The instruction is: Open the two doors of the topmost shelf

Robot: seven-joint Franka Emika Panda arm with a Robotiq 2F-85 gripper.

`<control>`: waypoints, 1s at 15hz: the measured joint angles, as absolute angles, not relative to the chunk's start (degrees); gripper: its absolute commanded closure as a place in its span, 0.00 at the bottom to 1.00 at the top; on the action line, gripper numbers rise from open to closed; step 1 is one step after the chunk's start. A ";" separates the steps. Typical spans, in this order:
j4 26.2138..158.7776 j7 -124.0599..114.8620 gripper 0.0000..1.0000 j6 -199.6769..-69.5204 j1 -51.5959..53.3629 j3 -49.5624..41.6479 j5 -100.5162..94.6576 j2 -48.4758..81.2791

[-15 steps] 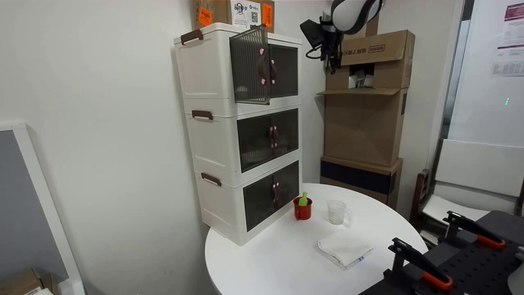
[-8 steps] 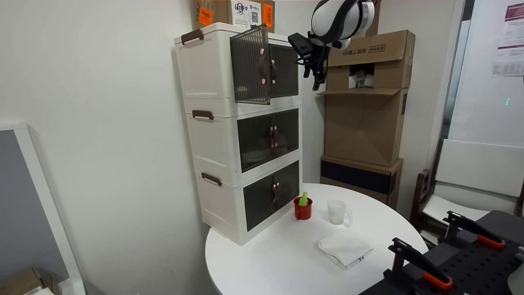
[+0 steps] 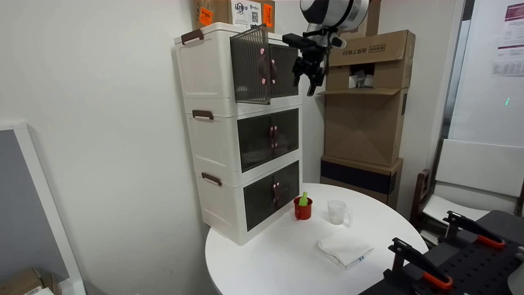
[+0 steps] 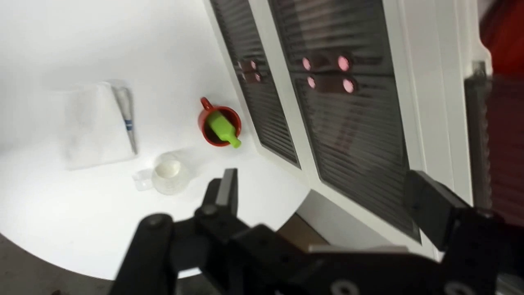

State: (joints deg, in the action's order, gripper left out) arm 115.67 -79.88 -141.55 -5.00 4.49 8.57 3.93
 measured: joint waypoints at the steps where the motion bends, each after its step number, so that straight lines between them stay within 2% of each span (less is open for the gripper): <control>1: 115.64 -75.97 0.00 -137.32 -4.97 3.97 10.79 2.61; 9: 112.50 -65.36 0.00 -101.83 -5.69 -1.59 0.29 -6.47; 15: 112.56 -62.99 0.00 -100.80 -5.47 -1.54 0.32 -6.28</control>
